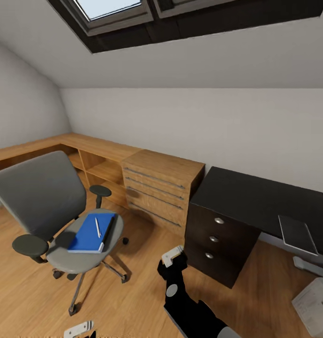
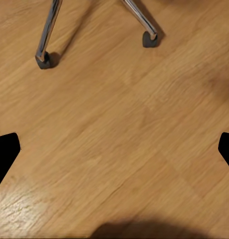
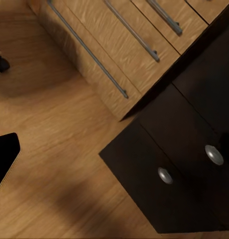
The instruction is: In the bedroom, organize the workspace by keeping the computer under the desk, ensuring the monitor is on the desk, placing the keyboard on the desk next to the monitor, placing the mouse on the desk next to the keyboard, moving the folder from the swivel chair onto the desk next to the mouse, stacking the notebook on top of the folder with the pen on top of the notebook, and positioning the swivel chair next to the desk.
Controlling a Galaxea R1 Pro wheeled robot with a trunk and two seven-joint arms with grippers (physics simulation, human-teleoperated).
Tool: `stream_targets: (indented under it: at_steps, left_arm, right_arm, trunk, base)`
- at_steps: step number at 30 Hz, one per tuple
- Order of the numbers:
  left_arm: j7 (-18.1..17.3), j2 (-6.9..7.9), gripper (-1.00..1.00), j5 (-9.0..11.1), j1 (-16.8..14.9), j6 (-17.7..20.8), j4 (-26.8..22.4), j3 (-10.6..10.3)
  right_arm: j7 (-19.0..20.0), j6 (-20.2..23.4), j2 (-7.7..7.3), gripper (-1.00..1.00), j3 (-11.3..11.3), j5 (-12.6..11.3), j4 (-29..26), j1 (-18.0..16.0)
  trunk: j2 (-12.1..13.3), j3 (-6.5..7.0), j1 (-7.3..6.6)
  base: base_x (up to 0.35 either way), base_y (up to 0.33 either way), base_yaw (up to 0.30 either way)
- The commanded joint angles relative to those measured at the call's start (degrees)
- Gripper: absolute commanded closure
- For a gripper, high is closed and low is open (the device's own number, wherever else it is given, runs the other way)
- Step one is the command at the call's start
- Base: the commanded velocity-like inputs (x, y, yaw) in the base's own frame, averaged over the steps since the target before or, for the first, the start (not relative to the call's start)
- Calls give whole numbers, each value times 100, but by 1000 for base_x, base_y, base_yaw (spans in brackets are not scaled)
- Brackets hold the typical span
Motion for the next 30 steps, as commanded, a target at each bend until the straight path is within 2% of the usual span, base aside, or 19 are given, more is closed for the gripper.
stream_targets:
  at_steps: [1, 24, 30]
  left_arm:
    - [9, -4, -100, 38, -2, 34, -12, 8]
    - [9, -5, -100, 38, -1, 26, -11, -1]
    - [9, -6, -100, 38, 1, 26, -12, 2]
  right_arm:
    - [-35, 43, 0, -100, 22, 3, -2, -6]
    - [-35, 43, 0, -100, 40, 3, 5, -6]
    - [-36, 51, 0, -100, 348, 11, -1, -6]
  trunk:
    - [-3, -12, 0]
    - [-3, -153, 0]
    - [-3, -191, 0]
  base:
    - [0, 0, 221]
    - [0, 0, 217]
    - [0, 0, 209]
